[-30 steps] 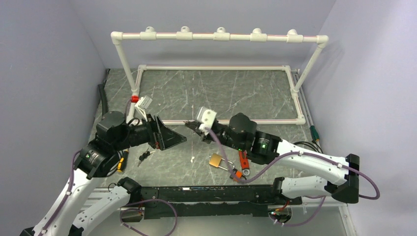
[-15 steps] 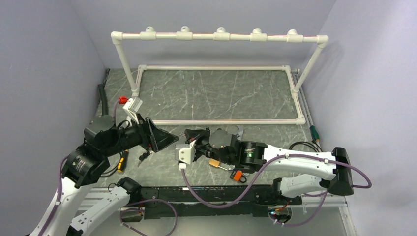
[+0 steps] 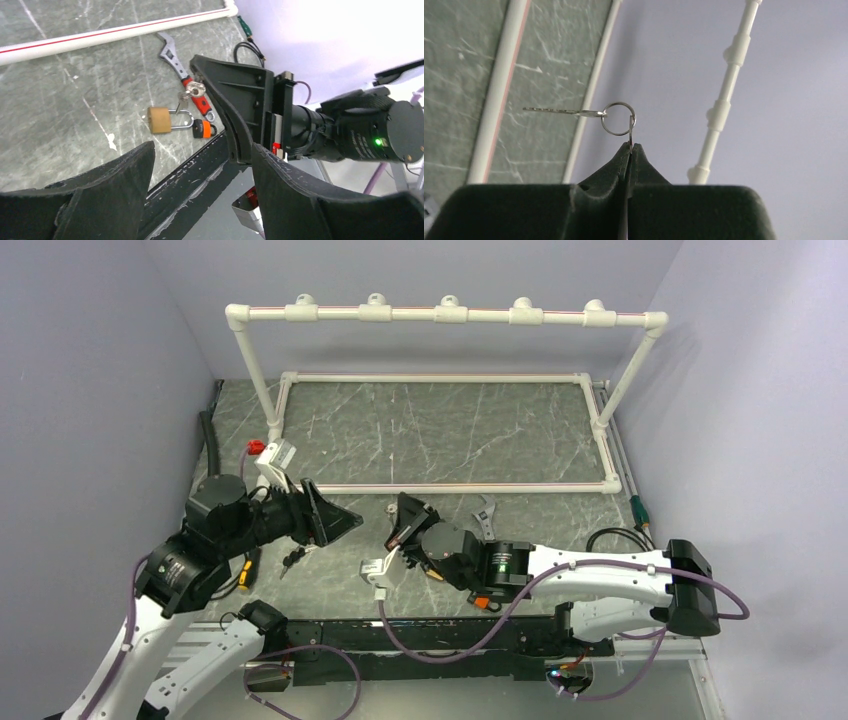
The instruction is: Unlock with the key
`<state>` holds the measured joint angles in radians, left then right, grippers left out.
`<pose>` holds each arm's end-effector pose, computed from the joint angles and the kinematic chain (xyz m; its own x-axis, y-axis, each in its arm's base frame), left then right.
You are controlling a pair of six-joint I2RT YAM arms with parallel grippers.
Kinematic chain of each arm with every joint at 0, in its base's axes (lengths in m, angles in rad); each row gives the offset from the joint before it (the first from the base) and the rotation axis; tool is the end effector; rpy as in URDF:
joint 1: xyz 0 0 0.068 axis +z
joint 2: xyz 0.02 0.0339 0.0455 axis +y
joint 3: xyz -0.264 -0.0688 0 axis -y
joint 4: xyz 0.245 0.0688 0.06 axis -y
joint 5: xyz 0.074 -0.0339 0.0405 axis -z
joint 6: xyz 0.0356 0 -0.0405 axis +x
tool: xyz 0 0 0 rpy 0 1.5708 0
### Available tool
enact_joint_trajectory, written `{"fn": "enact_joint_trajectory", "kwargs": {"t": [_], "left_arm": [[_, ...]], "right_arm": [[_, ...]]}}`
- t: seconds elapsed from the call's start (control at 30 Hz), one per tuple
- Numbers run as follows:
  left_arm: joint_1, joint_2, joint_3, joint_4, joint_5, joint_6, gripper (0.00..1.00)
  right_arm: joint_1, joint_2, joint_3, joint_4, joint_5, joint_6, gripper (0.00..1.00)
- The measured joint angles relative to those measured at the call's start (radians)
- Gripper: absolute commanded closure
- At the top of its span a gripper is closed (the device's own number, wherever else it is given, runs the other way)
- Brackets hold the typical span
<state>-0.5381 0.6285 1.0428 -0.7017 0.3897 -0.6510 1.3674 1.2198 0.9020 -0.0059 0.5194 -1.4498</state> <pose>0.0868 -0.0675 0.3920 -0.6705 -0.2526 -0.6976 0.4785 0.5714 -0.6668 0.0739 0.2708 0.3085 0.7419 -0.6692 0.0423 -0.1549 -0.2324 -0.9602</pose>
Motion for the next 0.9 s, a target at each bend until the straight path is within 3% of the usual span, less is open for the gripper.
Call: {"fn": "enact_joint_trajectory", "kwargs": {"t": [0.13,0.27,0.43,0.67,0.9], "left_arm": [[0.0,0.027,0.021,-0.039,-0.083,0.004,0.22],[0.0,0.05,0.051,-0.098,-0.203,0.009,0.2],[0.0,0.034,0.053,-0.131,-0.269,0.02,0.21],[0.0,0.004,-0.01,-0.014,-0.064,0.008,0.27],[0.0,0.004,-0.082,0.18,0.159,-0.072,0.38]], "right_arm": [[-0.002,0.023,0.032,-0.047,0.038,-0.042,1.0],[0.003,0.111,0.245,-0.374,-0.075,0.131,1.0],[0.01,0.104,0.32,-0.525,-0.167,0.295,1.0],[0.009,-0.116,0.114,-0.367,-0.225,0.241,1.0],[0.021,-0.134,0.04,-0.144,-0.243,0.127,1.0]]}}
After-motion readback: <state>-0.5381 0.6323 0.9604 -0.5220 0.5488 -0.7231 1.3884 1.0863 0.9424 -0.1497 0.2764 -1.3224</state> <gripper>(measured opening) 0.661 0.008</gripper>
